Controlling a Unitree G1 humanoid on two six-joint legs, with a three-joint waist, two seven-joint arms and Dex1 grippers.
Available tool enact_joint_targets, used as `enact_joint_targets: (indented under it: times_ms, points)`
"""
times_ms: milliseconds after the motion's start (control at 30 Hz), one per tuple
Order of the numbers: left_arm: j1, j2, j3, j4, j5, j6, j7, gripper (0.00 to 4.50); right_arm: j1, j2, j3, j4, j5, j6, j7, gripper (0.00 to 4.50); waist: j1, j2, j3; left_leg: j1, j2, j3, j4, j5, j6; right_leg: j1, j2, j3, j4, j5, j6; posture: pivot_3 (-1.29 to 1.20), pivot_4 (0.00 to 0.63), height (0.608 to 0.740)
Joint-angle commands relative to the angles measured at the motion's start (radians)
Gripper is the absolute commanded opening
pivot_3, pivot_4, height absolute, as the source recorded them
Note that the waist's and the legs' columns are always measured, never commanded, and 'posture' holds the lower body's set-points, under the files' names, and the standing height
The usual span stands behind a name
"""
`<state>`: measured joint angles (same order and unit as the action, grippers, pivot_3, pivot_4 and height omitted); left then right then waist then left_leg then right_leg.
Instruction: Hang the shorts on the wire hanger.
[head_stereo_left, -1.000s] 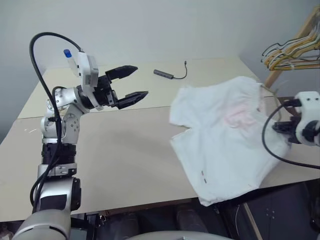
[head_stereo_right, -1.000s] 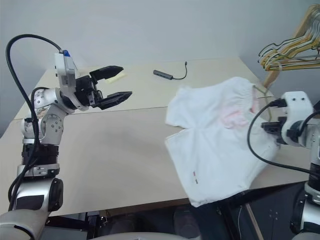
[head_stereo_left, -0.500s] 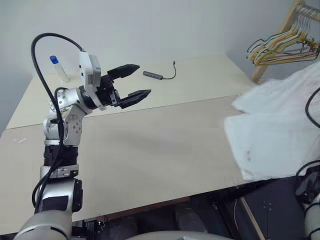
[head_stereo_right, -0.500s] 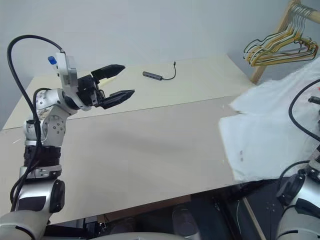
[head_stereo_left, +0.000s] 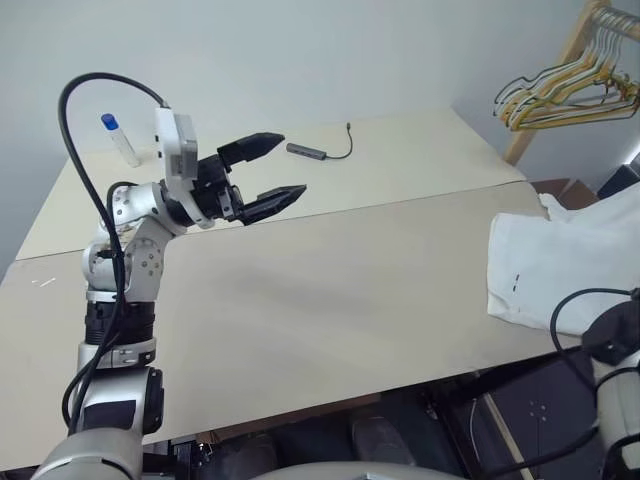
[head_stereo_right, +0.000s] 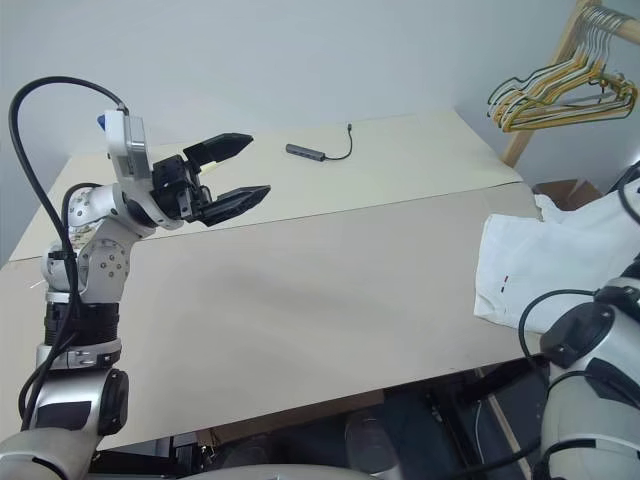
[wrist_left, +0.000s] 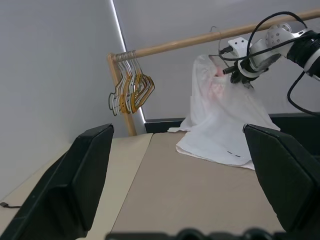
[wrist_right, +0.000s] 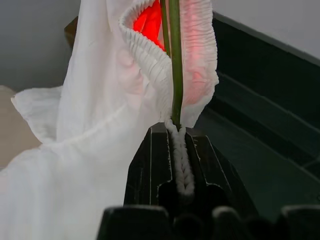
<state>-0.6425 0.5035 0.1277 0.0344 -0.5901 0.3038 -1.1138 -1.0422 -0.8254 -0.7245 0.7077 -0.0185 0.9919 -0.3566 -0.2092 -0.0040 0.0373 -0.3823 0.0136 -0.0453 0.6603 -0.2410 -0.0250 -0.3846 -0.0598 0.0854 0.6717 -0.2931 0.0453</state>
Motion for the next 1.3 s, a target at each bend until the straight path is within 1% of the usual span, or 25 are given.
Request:
enact_joint_targets:
  times_ms: [33,233,400,533,633,700,800,867,933,1133,1233,1300]
  points:
    - [-0.006,0.007,0.014,-0.024,-0.006,-0.023,0.003,4.50,-0.087,-0.080,-0.022,0.116,0.039,-0.119,-0.045,0.11,0.002,0.000,0.000,0.000,0.000,0.000,0.000,0.000,0.000,0.000,0.000,0.000,0.000,0.000,0.000,-0.15,0.000,0.740]
    - [-0.006,0.008,0.013,-0.015,-0.004,-0.034,-0.006,4.50,-0.171,-0.169,0.013,0.344,0.087,-0.253,-0.035,0.11,0.000,0.000,0.000,0.001,0.000,0.003,-0.001,0.000,0.000,0.001,0.000,0.002,-0.003,0.000,0.001,-0.15,0.000,0.740]
    - [-0.008,0.008,0.005,-0.009,0.004,-0.044,-0.012,4.50,-0.213,-0.194,0.006,0.455,0.143,-0.305,-0.052,0.11,-0.006,0.000,0.000,0.005,0.000,0.007,-0.002,-0.001,0.001,0.005,0.001,0.006,-0.007,0.000,0.002,-0.15,0.000,0.740]
    - [-0.012,0.007,0.004,-0.009,0.005,-0.047,-0.013,4.50,-0.210,-0.198,-0.002,0.504,0.186,-0.325,-0.088,0.11,-0.005,0.000,0.001,0.014,0.000,0.010,-0.002,-0.004,0.006,0.016,0.000,0.008,-0.011,-0.001,0.005,-0.15,0.000,0.740]
    - [-0.007,0.010,0.008,-0.013,-0.003,-0.052,-0.020,4.50,-0.197,-0.193,0.021,0.517,0.194,-0.329,-0.088,0.11,-0.004,0.000,0.001,0.014,0.000,0.011,-0.002,-0.004,0.006,0.016,0.000,0.010,-0.013,-0.001,0.006,-0.15,0.000,0.740]
    - [0.000,0.011,0.016,-0.012,-0.015,-0.058,-0.038,4.50,-0.169,-0.176,0.102,0.509,0.143,-0.343,-0.070,0.11,-0.004,0.000,0.001,0.014,0.000,0.012,-0.002,-0.004,0.006,0.016,0.000,0.010,-0.014,0.000,0.007,-0.15,0.000,0.740]
    - [0.007,0.018,0.021,-0.015,-0.027,-0.056,-0.061,4.50,-0.161,-0.172,0.105,0.518,0.162,-0.336,-0.122,0.11,-0.003,0.000,0.001,0.014,0.000,0.012,-0.002,-0.004,0.006,0.016,0.000,0.011,-0.014,0.000,0.007,-0.15,0.000,0.740]
    - [0.009,0.018,0.025,-0.019,-0.037,-0.051,-0.068,4.50,-0.154,-0.165,0.118,0.511,0.163,-0.350,-0.128,0.83,-0.002,0.000,0.001,0.014,0.000,0.012,-0.002,-0.004,0.006,0.016,0.000,0.011,-0.014,0.000,0.007,-0.15,0.000,0.740]
    - [0.009,0.016,0.027,-0.022,-0.041,-0.048,-0.069,4.50,-0.155,-0.161,0.128,0.506,0.165,-0.348,-0.134,1.35,-0.003,0.000,0.001,0.014,0.000,0.013,-0.002,-0.004,0.006,0.016,0.000,0.011,-0.014,0.000,0.007,-0.15,0.000,0.740]
    - [0.009,0.013,0.025,-0.024,-0.043,-0.050,-0.061,4.50,-0.161,-0.143,0.168,0.485,0.156,-0.336,-0.159,3.42,-0.002,0.000,0.001,0.014,0.000,0.014,-0.002,-0.004,0.006,0.016,0.000,0.012,-0.015,0.000,0.007,-0.15,0.000,0.740]
    - [0.009,0.012,0.023,-0.025,-0.042,-0.052,-0.059,4.50,-0.160,-0.131,0.226,0.454,0.114,-0.349,-0.198,4.42,-0.001,0.000,0.001,0.014,0.000,0.014,-0.002,-0.004,0.006,0.016,0.000,0.012,-0.015,0.000,0.008,-0.14,0.000,0.740]
    - [0.009,0.011,0.023,-0.026,-0.040,-0.054,-0.055,4.50,-0.154,-0.119,0.317,0.390,0.031,-0.365,-0.259,4.47,-0.001,0.000,0.001,0.014,0.000,0.014,-0.002,-0.004,0.006,0.016,0.000,0.012,-0.014,0.000,0.008,-0.14,0.000,0.740]
